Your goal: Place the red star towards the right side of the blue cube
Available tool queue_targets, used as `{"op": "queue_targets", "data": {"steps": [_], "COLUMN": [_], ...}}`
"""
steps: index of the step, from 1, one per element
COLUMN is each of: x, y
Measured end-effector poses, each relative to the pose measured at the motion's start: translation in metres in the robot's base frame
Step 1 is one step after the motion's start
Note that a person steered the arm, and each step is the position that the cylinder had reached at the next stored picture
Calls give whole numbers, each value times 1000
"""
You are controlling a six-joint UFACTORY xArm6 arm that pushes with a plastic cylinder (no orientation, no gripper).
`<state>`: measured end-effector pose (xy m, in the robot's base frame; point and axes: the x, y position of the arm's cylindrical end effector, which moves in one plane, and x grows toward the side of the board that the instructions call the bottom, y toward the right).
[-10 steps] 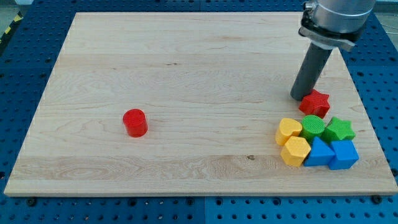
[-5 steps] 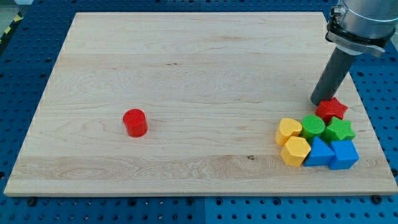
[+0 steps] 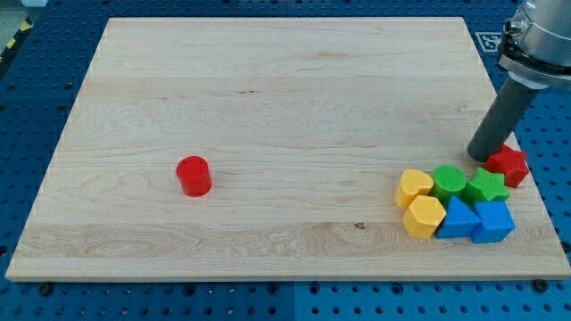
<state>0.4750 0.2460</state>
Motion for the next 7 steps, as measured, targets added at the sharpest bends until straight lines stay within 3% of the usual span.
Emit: {"op": "queue_targets", "data": {"steps": [2,4,7], "x": [-15,14,22], "y": [17,39,55]}}
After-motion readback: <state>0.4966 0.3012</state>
